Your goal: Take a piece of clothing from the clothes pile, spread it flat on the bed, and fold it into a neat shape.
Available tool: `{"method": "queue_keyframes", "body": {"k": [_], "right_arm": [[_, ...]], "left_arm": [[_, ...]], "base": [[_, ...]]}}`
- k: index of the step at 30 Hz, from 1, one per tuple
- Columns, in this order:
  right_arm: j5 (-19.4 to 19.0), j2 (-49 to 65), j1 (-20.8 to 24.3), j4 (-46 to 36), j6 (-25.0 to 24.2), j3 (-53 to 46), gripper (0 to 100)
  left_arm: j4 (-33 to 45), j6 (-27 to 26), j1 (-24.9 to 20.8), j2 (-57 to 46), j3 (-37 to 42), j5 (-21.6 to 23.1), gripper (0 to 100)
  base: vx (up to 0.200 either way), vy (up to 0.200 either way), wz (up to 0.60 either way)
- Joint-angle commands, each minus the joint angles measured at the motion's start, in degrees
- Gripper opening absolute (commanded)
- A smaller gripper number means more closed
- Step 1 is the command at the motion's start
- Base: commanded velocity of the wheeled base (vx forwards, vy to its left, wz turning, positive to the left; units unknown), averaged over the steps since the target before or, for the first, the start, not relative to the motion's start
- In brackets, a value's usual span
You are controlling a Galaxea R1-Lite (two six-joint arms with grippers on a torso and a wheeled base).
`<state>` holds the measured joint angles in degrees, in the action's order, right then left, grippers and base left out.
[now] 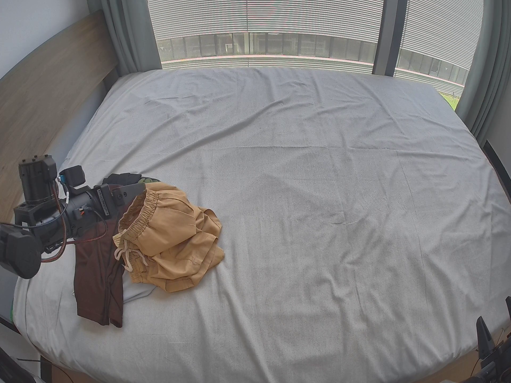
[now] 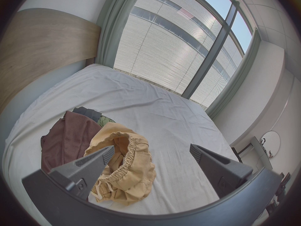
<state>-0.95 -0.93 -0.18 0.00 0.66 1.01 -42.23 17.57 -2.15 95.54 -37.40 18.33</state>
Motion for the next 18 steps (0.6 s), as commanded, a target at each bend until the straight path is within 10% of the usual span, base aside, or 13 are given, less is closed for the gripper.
{"method": "queue_keyframes", "body": {"k": [1,18], "right_arm": [[-0.02,0.93,0.01,0.00,0.04,-1.01,100],[-0.02,0.93,0.01,0.00,0.04,-1.01,100]], "left_arm": [[0.13,0.01,0.21,5.10,-2.33,-0.14,100],[0.48,-0.16,-1.28,15.91,-9.53,-0.14,100]], "base": [[0.000,0.000,0.00],[0.000,0.000,0.00]]}}
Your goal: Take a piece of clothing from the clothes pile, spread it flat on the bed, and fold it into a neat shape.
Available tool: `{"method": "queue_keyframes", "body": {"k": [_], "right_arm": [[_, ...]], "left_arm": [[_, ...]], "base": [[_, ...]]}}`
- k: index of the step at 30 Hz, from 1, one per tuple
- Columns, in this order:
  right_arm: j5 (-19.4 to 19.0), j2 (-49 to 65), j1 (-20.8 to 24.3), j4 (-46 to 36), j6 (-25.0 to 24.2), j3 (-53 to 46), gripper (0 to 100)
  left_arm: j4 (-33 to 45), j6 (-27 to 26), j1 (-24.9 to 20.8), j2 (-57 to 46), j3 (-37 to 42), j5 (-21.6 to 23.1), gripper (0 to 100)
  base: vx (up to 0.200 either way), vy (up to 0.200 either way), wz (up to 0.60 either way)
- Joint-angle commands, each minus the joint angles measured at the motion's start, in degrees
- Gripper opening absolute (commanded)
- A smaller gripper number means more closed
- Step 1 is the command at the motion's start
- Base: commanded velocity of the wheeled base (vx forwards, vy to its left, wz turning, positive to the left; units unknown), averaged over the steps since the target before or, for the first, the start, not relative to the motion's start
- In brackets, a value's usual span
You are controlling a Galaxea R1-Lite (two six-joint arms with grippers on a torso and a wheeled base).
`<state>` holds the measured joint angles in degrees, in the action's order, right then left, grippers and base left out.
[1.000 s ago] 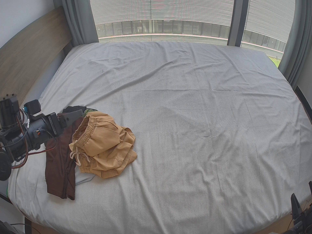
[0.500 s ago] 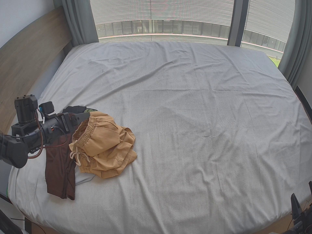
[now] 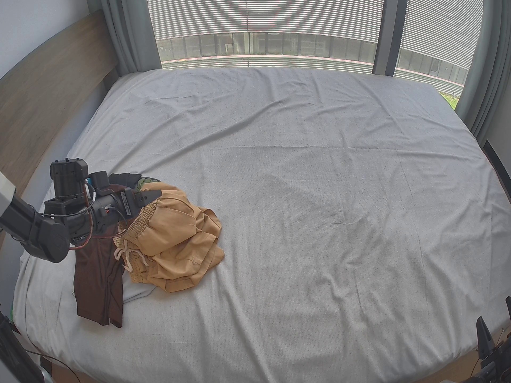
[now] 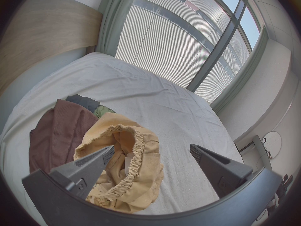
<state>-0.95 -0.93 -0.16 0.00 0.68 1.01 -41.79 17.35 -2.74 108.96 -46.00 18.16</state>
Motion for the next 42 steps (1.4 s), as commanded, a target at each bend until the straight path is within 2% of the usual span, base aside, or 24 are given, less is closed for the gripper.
{"method": "queue_keyframes", "body": {"k": [1,17,31,32,42], "right_arm": [[-0.02,0.93,-0.02,0.00,0.02,-1.01,100],[-0.02,0.93,-0.02,0.00,0.02,-1.01,100],[-0.02,0.93,-0.02,0.00,0.02,-1.01,100],[-0.02,0.93,-0.02,0.00,0.02,-1.01,100],[-0.02,0.93,-0.02,0.00,0.02,-1.01,100]], "left_arm": [[0.13,0.06,-1.12,3.10,-1.38,0.03,100],[1.36,0.14,-3.67,9.69,-7.97,-0.06,100],[1.36,0.14,-3.76,11.71,-10.25,-0.15,100],[1.36,0.14,-3.76,11.89,-10.34,-0.15,0],[1.27,0.14,-3.85,12.33,-10.43,0.03,0]], "base": [[0.000,0.000,0.00],[0.000,0.000,0.00],[0.000,0.000,0.00],[0.000,0.000,0.00],[0.000,0.000,0.00]]}}
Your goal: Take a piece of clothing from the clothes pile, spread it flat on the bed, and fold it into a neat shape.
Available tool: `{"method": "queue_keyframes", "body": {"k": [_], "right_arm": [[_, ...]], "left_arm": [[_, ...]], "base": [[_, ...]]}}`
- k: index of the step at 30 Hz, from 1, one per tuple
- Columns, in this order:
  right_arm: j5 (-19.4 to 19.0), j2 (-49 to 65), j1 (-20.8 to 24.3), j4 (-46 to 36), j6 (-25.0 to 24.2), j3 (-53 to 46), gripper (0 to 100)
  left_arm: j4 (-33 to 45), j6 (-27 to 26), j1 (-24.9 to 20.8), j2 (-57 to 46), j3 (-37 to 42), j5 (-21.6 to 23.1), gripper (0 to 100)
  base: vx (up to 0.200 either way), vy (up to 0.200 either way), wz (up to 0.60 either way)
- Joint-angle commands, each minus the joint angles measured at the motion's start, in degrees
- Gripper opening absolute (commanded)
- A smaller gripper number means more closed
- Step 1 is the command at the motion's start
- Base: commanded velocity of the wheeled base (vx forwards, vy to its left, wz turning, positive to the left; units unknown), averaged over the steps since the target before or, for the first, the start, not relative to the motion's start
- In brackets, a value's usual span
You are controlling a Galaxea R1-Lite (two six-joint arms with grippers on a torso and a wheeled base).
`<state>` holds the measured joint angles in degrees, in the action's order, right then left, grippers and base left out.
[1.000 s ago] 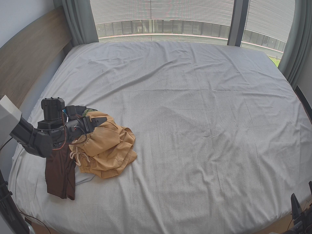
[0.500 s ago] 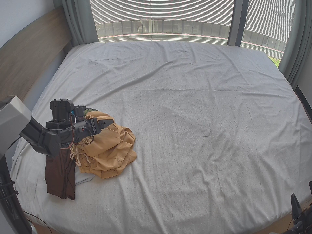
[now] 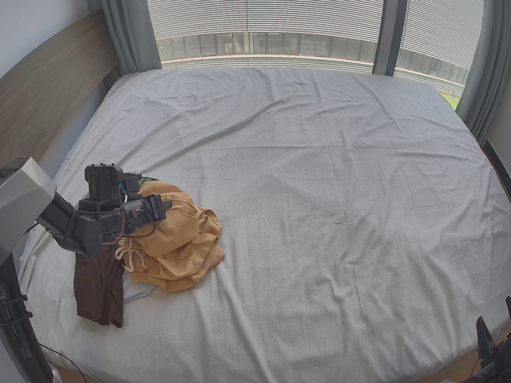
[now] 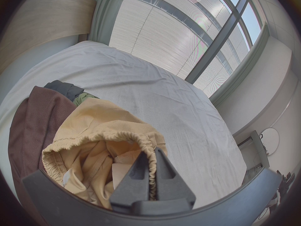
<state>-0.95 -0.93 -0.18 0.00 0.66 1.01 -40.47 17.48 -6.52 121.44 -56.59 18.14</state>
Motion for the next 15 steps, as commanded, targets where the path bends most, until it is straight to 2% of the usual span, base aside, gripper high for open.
{"method": "queue_keyframes", "body": {"k": [1,6,12,15], "right_arm": [[-0.02,0.93,0.01,0.00,0.04,-1.01,100],[-0.02,0.93,0.01,0.00,0.04,-1.01,100],[-0.02,0.93,0.01,0.00,0.04,-1.01,100],[-0.02,0.93,0.01,0.00,0.04,-1.01,100]], "left_arm": [[-0.66,0.10,-0.16,-0.42,0.51,0.05,0],[-0.92,1.06,-0.51,-3.14,2.27,0.32,0],[-3.65,7.13,-2.62,-11.32,5.52,0.58,0],[-5.05,8.18,-3.67,-13.34,6.49,0.58,0]], "base": [[0.000,0.000,0.00],[0.000,0.000,0.00],[0.000,0.000,0.00],[0.000,0.000,0.00]]}}
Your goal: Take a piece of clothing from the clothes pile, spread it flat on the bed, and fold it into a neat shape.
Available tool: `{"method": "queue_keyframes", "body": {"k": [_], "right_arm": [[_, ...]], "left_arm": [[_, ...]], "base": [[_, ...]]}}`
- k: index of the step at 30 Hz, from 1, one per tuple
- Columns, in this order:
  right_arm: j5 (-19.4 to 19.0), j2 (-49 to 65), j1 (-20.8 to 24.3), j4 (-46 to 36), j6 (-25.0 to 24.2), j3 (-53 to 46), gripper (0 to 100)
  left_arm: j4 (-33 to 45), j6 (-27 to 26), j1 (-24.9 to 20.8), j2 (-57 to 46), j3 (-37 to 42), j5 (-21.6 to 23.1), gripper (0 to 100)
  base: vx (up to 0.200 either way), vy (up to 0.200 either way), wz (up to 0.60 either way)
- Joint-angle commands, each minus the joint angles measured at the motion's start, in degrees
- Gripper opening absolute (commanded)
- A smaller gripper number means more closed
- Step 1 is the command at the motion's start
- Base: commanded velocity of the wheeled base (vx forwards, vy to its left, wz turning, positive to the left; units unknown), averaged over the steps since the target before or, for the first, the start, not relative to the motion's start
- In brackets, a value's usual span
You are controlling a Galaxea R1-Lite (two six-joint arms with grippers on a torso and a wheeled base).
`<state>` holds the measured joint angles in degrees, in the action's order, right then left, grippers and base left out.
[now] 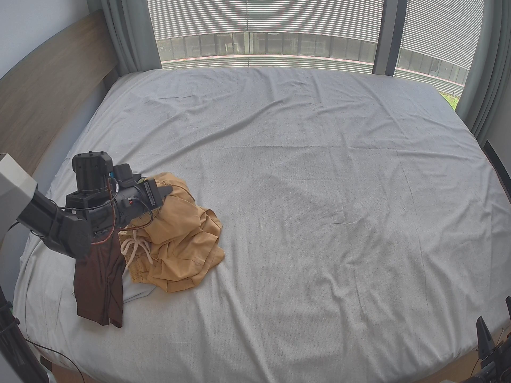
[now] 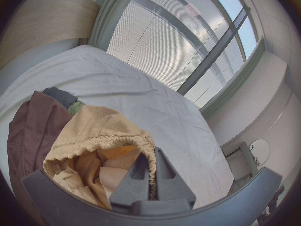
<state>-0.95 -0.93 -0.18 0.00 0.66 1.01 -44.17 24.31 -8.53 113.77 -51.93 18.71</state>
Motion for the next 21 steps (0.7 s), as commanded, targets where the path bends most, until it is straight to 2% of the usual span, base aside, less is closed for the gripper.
{"method": "queue_keyframes", "body": {"k": [1,5,10,15,21], "right_arm": [[-0.02,0.93,0.01,0.00,0.04,-1.01,100],[-0.02,0.93,0.01,0.00,0.04,-1.01,100],[-0.02,0.93,0.01,0.00,0.04,-1.01,100],[-0.02,0.93,0.01,0.00,0.04,-1.01,100],[-0.02,0.93,0.01,0.00,0.04,-1.01,100]], "left_arm": [[-1.98,1.53,-1.75,-6.20,2.19,0.01,0],[-5.32,1.71,-2.01,-6.99,3.77,0.10,0],[-10.85,4.78,-2.01,-8.04,6.32,0.10,0],[-11.91,5.66,-2.54,-8.66,6.58,0.62,0],[-11.82,5.75,-6.32,-10.24,6.84,0.62,0]], "base": [[0.000,0.000,0.00],[0.000,0.000,0.00],[0.000,0.000,0.00],[0.000,0.000,0.00],[0.000,0.000,0.00]]}}
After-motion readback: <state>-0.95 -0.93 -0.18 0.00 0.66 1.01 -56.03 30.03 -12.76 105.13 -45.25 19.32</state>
